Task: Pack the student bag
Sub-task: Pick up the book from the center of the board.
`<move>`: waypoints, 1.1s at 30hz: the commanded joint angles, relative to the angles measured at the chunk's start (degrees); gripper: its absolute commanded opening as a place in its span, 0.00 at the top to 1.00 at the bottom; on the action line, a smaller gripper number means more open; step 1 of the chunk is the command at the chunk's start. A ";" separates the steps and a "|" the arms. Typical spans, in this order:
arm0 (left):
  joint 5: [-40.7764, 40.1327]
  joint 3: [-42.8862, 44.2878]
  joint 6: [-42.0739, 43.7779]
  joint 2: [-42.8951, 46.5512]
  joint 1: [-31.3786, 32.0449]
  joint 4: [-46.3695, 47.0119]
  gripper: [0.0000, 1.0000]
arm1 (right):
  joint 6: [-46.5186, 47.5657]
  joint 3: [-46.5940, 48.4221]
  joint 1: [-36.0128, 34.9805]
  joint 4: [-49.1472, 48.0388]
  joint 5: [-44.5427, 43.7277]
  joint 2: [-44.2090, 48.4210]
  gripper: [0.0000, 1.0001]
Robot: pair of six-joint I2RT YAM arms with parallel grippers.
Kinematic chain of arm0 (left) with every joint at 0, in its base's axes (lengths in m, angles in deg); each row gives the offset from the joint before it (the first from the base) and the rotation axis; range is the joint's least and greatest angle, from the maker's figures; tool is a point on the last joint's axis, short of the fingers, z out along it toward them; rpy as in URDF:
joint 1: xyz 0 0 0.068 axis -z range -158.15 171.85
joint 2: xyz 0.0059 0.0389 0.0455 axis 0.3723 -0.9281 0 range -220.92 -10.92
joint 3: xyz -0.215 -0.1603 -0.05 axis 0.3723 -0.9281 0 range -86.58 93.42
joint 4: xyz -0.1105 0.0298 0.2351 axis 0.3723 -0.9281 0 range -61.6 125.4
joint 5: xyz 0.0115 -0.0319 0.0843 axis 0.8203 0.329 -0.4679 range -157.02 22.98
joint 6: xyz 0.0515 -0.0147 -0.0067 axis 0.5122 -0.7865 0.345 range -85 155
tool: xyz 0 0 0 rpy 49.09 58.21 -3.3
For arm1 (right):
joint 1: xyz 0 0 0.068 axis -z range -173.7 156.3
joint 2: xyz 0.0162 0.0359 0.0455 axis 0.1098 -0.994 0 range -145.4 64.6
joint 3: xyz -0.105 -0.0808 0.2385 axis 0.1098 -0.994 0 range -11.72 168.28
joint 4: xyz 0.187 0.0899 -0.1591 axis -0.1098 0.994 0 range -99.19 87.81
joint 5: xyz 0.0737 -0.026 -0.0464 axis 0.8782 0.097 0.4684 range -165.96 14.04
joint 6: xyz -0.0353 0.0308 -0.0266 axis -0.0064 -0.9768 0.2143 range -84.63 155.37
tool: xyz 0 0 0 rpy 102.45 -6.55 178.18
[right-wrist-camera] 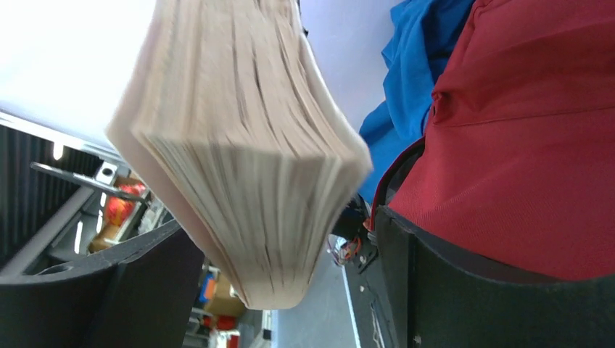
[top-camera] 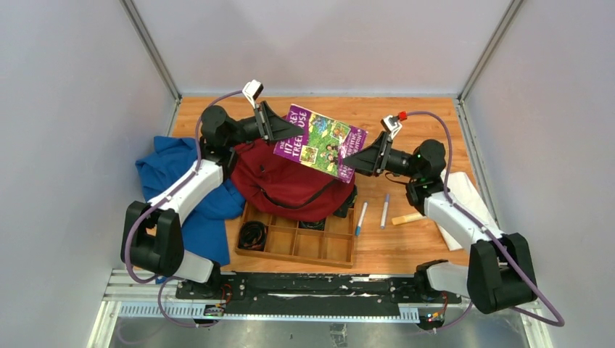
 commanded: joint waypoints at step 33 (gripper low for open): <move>-50.89 19.75 66.94 2.36 29.85 -75.33 0.03 | 21.65 5.21 32.49 56.35 -16.15 20.94 1.00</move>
